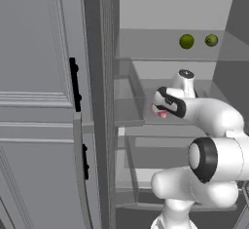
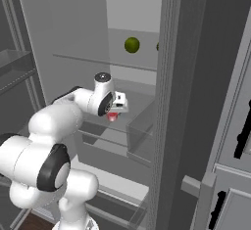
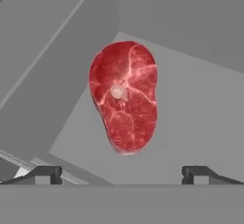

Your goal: Place one lime and one steak in each tupperware on the nearby counter, to pack two identical lunches.

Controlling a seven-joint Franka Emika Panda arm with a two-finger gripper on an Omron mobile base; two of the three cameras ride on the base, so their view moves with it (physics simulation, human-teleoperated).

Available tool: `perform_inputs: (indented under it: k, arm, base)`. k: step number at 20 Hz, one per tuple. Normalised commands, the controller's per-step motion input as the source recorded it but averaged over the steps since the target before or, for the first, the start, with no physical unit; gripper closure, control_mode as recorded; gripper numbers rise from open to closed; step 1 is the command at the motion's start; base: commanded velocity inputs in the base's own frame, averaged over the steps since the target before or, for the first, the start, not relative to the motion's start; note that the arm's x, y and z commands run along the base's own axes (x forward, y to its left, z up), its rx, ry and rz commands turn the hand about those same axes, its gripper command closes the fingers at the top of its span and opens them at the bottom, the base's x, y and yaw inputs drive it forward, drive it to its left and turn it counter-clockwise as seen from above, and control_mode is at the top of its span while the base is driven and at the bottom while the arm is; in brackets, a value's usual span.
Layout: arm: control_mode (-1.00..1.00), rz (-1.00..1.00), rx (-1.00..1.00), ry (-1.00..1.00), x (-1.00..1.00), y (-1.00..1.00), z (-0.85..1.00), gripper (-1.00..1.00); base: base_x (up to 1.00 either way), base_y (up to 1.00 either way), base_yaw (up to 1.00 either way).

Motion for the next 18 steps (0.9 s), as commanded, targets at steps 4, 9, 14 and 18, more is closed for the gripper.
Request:
perform_inputs:
  k: [4,9,14,18]
  arm:
    - [-1.0,0.05,0.0,0.07,0.37,0.0,-0.46,-1.0]
    - [-1.0,0.05,0.0,0.07,0.34,0.0,-0.39,-1.0]
    - [-1.0,0.03,0.0,0.07,0.35,0.0,-0.38,-1.0]
    - [-1.0,0.01,0.0,0.0,0.32,0.23,-0.41,1.0]
  base:
    - [0.0,0.0,0.0]
    - [0.0,0.0,0.0]
    - [0.0,0.0,0.0]
    - [0.0,0.0,0.0]
